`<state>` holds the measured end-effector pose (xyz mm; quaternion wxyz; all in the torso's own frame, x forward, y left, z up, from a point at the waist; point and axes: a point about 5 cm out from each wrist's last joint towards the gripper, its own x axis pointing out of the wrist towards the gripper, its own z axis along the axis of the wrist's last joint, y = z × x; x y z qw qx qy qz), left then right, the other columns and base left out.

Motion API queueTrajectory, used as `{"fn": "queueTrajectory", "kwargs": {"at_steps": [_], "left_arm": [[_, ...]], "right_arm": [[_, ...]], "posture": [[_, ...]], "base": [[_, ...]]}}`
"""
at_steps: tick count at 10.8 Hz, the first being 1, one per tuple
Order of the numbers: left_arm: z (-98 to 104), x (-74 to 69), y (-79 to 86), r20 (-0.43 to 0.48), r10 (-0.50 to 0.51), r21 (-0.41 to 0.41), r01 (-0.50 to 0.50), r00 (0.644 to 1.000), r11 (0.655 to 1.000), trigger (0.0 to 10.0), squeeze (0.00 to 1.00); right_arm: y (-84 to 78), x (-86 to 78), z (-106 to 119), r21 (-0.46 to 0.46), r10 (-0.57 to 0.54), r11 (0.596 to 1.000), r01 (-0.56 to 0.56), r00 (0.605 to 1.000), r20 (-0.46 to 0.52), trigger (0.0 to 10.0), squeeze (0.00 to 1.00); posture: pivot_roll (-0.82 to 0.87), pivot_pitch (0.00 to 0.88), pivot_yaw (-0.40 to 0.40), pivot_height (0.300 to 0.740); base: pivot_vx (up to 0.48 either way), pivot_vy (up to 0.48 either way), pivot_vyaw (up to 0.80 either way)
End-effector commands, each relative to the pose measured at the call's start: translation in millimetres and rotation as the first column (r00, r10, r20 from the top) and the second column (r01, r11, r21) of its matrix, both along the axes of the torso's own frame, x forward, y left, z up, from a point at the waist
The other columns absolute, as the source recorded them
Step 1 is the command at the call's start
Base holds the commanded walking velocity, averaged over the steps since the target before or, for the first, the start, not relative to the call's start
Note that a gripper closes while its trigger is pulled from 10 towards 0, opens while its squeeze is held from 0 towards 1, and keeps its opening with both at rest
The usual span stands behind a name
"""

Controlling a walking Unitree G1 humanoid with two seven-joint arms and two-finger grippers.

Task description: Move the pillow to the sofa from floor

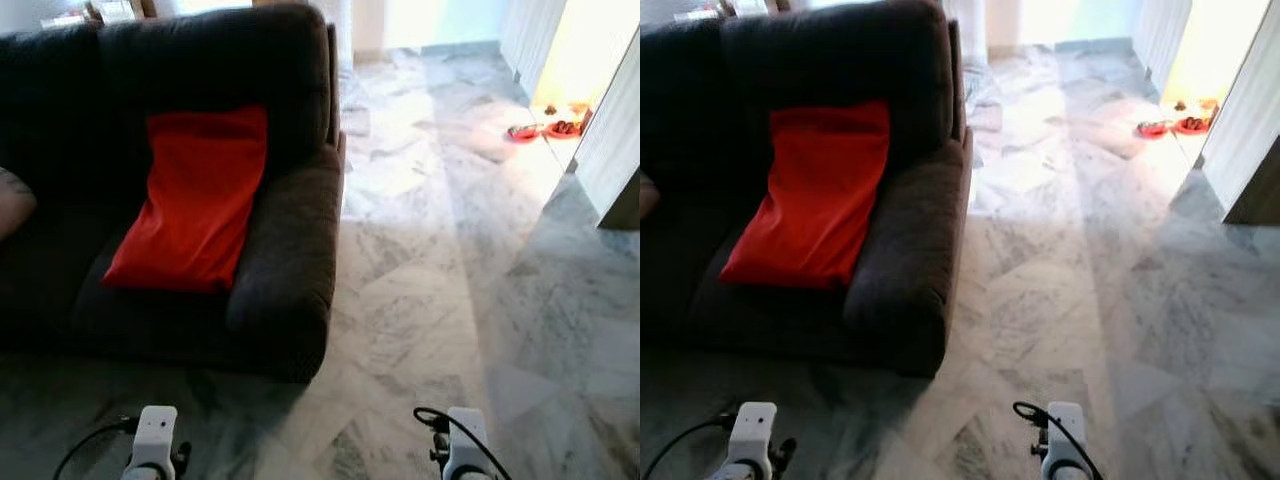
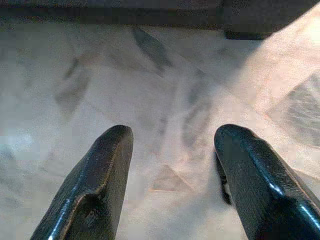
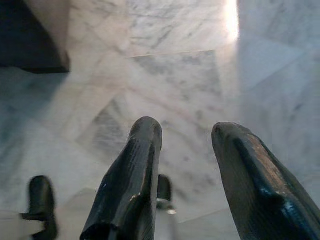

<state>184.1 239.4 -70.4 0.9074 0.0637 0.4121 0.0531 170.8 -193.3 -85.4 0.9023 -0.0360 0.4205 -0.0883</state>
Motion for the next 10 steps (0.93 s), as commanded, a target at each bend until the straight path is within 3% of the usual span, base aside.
{"fn": "queueTrajectory", "kwargs": {"at_steps": [1, 5, 10], "left_arm": [[0, -0.9, 1.5, -0.005, 0.025, 0.006, -0.025, 1.000, 1.000, 10.0, 0.00], [-5, -12.3, 3.7, -0.033, 0.029, 0.005, -0.029, 0.999, 1.000, 10.0, 0.00], [-5, -13.7, 7.2, -0.042, 0.015, 0.014, -0.014, 0.999, 1.000, 10.0, 0.00]], "right_arm": [[0.7, -0.1, -1, 0.007, 0.004, 1.000, -0.004, 1.000, -0.010, 10.0, 0.00], [2.4, 3.7, 1, 0.016, -0.022, 1.000, 0.022, 1.000, 0.002, 10.0, 0.00], [5.5, 6.8, 2, 0.018, -0.020, 1.000, 0.020, 1.000, 0.008, 10.0, 0.00]], "posture": [[0.00, 0.000, 0.053, 0.740], [-0.04, 0.000, 0.092, 0.740], [-0.06, 0.000, 0.117, 0.740]], "base": [[0.000, 0.000, 0.00], [0.000, 0.000, 0.00], [0.000, 0.000, 0.00]]}}
